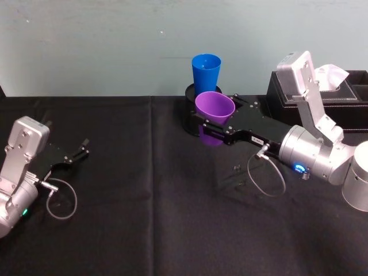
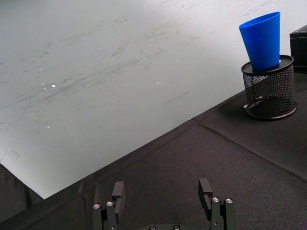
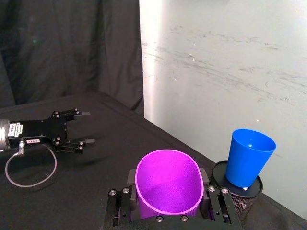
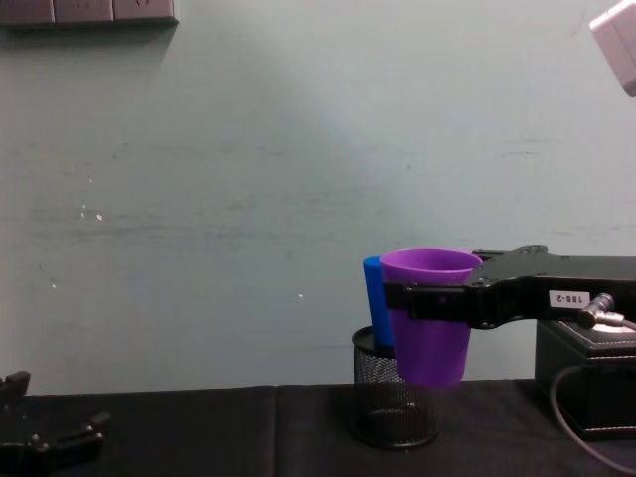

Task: Pick up one cup with a gripper and tap it against the other cup.

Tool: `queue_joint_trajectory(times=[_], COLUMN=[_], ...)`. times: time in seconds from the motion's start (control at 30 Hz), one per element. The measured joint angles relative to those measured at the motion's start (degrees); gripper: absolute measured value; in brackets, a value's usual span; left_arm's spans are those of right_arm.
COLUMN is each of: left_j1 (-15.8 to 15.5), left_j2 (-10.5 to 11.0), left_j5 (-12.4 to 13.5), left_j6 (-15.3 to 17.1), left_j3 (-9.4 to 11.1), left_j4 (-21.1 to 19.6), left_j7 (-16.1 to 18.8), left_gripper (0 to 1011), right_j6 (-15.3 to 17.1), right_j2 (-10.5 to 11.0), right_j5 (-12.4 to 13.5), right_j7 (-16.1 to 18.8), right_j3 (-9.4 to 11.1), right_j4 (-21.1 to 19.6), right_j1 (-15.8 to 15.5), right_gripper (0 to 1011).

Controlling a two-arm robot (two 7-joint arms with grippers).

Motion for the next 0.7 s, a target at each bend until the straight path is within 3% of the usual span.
queue_joint_trajectory(times=[0.7], left_j1=[0.00], left_j2=[0.00], left_j5=[0.00], left_j6=[0.00], left_j3=[0.00], left_j4=[0.00], left_j7=[0.00], left_gripper=[1000], right_j6=[-0.13], right_j2=[-0.07], right_j5=[-0.12], right_j7=[0.02], right_j3=[0.04], right_j4=[0.08], right_j1=[-0.09], right_gripper=[723])
